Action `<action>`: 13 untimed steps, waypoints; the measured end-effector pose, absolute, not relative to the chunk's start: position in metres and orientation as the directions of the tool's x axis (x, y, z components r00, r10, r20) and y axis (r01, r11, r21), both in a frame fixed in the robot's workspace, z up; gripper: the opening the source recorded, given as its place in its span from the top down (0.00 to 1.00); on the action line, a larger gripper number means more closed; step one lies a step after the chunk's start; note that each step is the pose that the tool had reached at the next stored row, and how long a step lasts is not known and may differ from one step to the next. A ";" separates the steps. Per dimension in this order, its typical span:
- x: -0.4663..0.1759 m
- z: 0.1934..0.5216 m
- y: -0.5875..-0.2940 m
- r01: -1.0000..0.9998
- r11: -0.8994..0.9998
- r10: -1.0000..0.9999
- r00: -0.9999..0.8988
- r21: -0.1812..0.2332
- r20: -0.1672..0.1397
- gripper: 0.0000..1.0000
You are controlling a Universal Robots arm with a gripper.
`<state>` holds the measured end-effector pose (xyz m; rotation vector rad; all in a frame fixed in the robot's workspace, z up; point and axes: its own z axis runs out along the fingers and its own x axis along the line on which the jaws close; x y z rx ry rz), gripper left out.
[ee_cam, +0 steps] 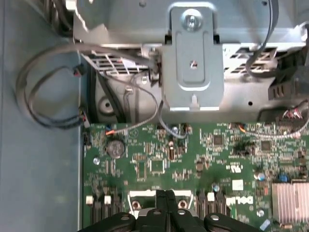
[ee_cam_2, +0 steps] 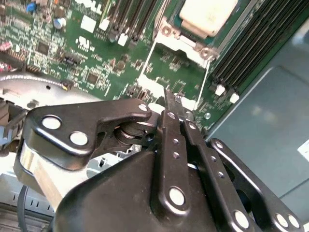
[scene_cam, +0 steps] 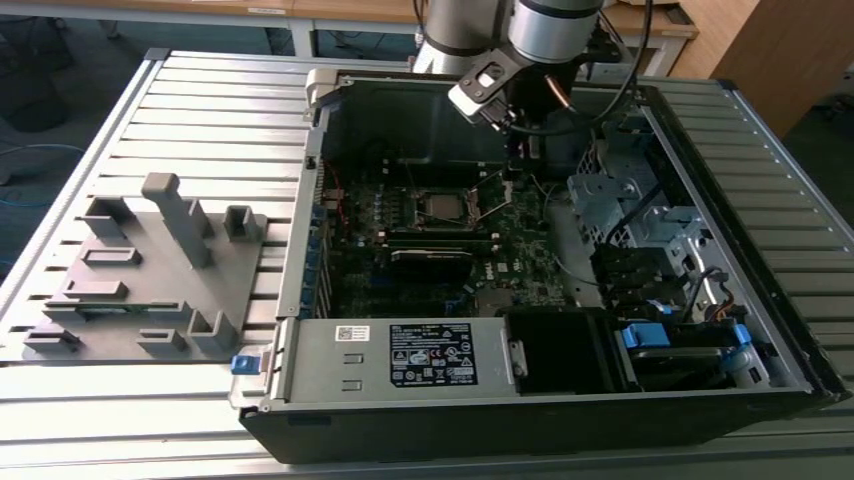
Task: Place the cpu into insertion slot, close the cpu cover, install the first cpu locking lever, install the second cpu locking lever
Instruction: 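Close the cpu cover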
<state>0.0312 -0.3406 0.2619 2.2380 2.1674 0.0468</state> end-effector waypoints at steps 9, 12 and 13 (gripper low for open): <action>0.050 0.261 -0.341 0.999 -0.032 0.999 0.032 0.039 0.004 0.90; 0.052 0.259 -0.341 0.999 -0.032 0.999 0.032 0.039 0.003 0.90; 0.052 0.258 -0.341 0.999 -0.032 0.999 0.032 0.039 0.004 0.90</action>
